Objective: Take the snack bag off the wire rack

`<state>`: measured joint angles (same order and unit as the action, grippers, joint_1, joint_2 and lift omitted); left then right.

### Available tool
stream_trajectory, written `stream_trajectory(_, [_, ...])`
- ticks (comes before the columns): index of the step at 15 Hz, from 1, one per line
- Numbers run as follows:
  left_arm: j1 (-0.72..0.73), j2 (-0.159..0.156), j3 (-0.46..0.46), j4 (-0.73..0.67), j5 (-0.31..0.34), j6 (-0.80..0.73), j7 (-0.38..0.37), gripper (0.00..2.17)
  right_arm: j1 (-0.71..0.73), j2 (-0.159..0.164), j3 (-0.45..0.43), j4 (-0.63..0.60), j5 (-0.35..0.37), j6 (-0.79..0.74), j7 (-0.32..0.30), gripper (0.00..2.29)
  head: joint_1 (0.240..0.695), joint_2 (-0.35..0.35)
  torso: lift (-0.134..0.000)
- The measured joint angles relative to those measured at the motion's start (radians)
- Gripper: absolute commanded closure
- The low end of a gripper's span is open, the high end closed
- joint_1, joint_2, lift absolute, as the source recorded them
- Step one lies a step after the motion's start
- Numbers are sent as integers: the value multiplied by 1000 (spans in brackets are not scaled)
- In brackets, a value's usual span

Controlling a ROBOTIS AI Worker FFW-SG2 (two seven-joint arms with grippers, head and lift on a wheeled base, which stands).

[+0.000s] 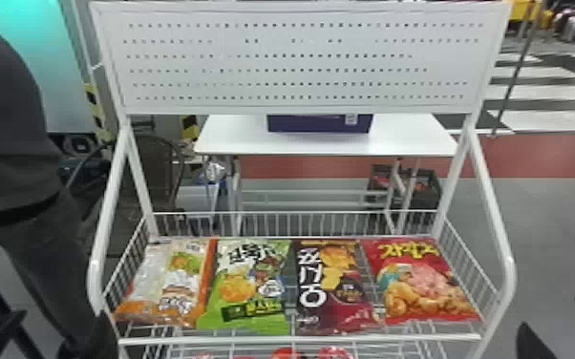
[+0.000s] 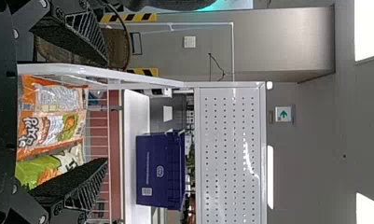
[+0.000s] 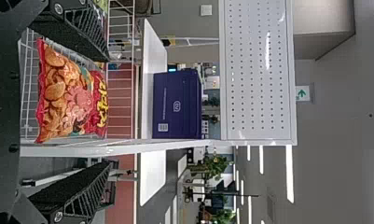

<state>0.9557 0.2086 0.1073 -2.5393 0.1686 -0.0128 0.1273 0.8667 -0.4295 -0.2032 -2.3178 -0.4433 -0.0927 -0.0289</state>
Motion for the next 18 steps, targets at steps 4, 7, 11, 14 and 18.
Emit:
stream_trajectory(4, [-1, 0, 0, 1, 0, 0, 1, 164, 0, 1, 0, 0, 0, 0, 1, 100, 499, 0, 0])
stream_trajectory(7, [-4, 0, 0, 4, 0, 0, 0, 164, -1, 2, 1, 1, 0, 0, 1, 100, 499, 0, 0])
stream_trajectory(11, [-5, -1, -2, 4, 0, 0, 0, 164, -39, 0, 17, 35, 1, 17, 1, 97, 499, 0, 0])
stream_trajectory(14, [-3, -3, -22, 3, -18, -2, 0, 164, -191, 3, 89, 108, 11, 158, 2, 97, 499, 0, 0])
stream_trajectory(18, [-2, -3, -33, 9, -29, -1, 2, 164, -449, 30, 237, 267, 53, 325, 17, 93, 499, 0, 0])
